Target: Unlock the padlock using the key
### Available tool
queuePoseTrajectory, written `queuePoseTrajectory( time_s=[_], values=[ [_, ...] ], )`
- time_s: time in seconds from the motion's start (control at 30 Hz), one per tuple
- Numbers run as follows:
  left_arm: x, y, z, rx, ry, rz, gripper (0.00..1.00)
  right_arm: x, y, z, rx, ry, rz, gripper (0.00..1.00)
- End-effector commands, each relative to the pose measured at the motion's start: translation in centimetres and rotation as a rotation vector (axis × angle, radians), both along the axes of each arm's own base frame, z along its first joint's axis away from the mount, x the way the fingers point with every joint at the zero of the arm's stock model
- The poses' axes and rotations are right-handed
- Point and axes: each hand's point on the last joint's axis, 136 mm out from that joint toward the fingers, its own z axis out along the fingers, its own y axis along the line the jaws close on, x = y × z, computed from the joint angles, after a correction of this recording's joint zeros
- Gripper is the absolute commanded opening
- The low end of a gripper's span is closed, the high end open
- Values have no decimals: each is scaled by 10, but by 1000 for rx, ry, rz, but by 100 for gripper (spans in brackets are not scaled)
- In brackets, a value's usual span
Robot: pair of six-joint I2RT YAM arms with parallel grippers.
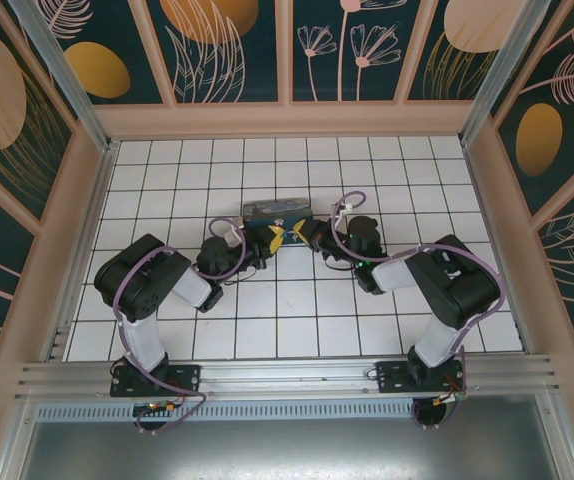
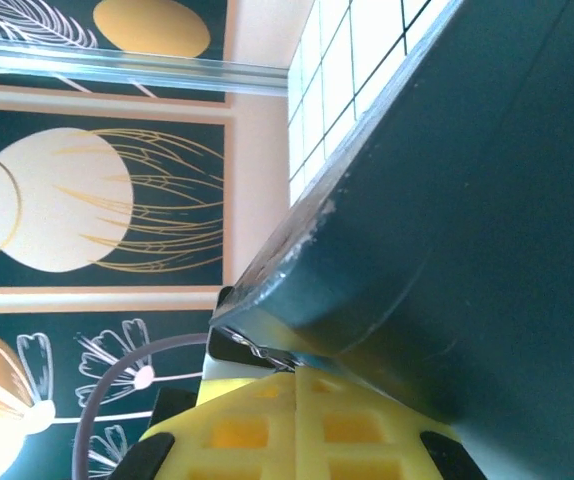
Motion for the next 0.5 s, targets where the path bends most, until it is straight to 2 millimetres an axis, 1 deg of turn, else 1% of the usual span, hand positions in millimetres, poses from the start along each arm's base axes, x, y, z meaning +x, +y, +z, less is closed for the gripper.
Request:
queuePoseTrajectory(
  time_s=[0.0, 0.07, 0.1, 0.2, 0.3, 0.37, 0.47],
  values=[
    [-54, -35, 75, -144, -240, -286, 0, -28, 30, -4, -137, -99, 146, 0],
    [-55, -35, 74, -137, -240, -285, 0, -27, 26, -7, -185, -145, 140, 0],
    [-55, -35, 74, -137, -240, -285, 0, -27, 24, -8, -171, -135, 137, 0],
    [-55, -35, 73, -133, -241, -286, 0, -30, 23, 1, -16, -85, 140, 0],
    [-56, -34, 72, -134, -245, -288, 0, -33, 30, 11, 134, -20, 171, 0],
    [-57, -34, 71, -131, -246, -289, 0, -33, 34, 12, 193, 21, 179, 0],
    [-58, -33, 72, -134, -249, -286, 0, -33, 42, 9, 195, 41, 196, 0]
  ],
)
